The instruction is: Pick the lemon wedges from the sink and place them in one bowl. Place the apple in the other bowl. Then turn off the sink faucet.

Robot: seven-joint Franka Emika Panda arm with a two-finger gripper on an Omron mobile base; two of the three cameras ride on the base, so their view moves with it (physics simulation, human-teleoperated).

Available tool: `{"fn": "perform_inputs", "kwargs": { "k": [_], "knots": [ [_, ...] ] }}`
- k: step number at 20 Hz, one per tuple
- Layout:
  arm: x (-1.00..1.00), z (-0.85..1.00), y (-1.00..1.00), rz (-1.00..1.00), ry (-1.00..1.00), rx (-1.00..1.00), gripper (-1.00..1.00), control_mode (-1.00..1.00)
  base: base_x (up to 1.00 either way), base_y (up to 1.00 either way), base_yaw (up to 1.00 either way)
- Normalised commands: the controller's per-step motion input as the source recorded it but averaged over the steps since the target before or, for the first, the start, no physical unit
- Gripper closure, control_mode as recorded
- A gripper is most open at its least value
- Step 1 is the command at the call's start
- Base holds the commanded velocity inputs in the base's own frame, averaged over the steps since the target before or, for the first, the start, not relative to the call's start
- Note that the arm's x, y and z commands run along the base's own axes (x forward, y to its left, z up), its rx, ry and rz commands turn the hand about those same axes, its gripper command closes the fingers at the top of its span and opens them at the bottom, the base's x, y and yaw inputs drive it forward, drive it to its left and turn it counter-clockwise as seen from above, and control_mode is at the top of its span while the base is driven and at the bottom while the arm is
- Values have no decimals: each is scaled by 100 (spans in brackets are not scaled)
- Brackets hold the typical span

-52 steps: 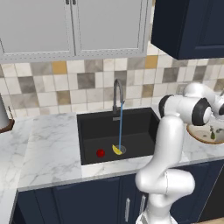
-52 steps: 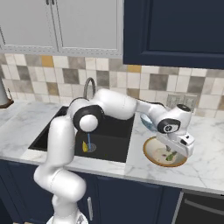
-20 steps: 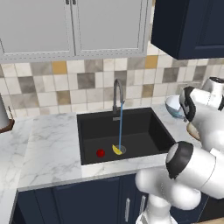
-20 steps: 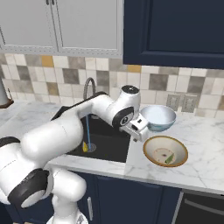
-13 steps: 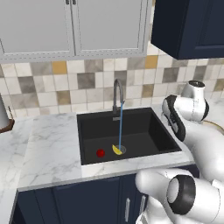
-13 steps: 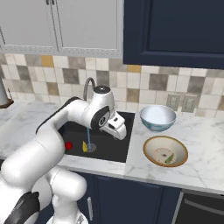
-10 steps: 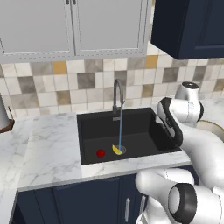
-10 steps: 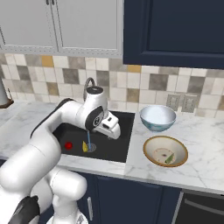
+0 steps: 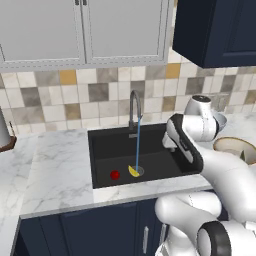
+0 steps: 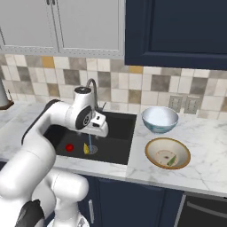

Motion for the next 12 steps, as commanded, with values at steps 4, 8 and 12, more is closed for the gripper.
{"fn": "perform_inputs", "kwargs": {
  "k": [4, 8, 12],
  "knots": [
    [3, -12, 58, 19, 0, 0, -100, -100, 0, 0, 0],
    [11, -39, 53, 8, 0, -2, -100, -100, 0, 0, 0],
    [23, -43, 32, 0, -3, 0, -100, -100, 0, 0, 0]
  ]
}}
